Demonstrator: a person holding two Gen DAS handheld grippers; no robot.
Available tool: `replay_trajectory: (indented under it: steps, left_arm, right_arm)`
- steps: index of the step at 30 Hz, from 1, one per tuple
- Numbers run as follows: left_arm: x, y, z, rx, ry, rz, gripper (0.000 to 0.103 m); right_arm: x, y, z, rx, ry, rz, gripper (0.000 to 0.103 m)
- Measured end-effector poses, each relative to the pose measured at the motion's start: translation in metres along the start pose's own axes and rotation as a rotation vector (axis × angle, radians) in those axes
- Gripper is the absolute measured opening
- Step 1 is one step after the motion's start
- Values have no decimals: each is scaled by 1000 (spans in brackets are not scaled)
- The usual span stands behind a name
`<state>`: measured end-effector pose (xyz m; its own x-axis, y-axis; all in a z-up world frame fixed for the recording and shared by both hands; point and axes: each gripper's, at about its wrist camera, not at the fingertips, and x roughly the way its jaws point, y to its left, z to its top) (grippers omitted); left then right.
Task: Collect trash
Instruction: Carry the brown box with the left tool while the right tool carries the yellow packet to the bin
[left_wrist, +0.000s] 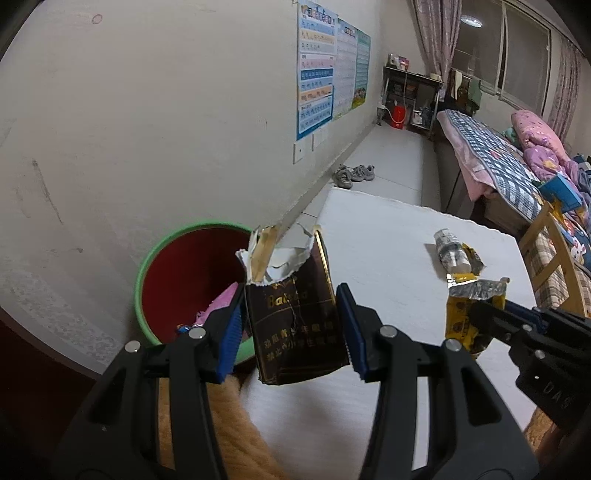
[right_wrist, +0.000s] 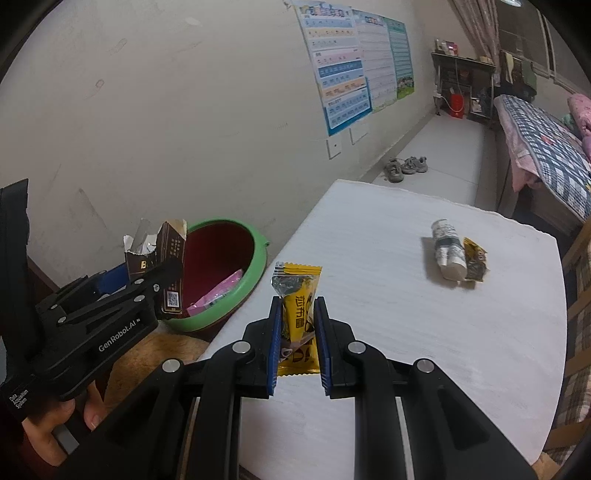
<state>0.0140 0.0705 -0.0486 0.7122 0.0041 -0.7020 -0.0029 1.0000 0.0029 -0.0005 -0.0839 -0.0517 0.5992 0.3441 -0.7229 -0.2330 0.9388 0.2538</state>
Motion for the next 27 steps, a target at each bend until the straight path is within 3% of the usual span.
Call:
replay_trajectory:
  steps: [27]
  left_arm:
    - [4, 39, -2, -60, 1, 56, 46]
  right_arm:
    - [19, 30, 11, -67, 22, 37, 18]
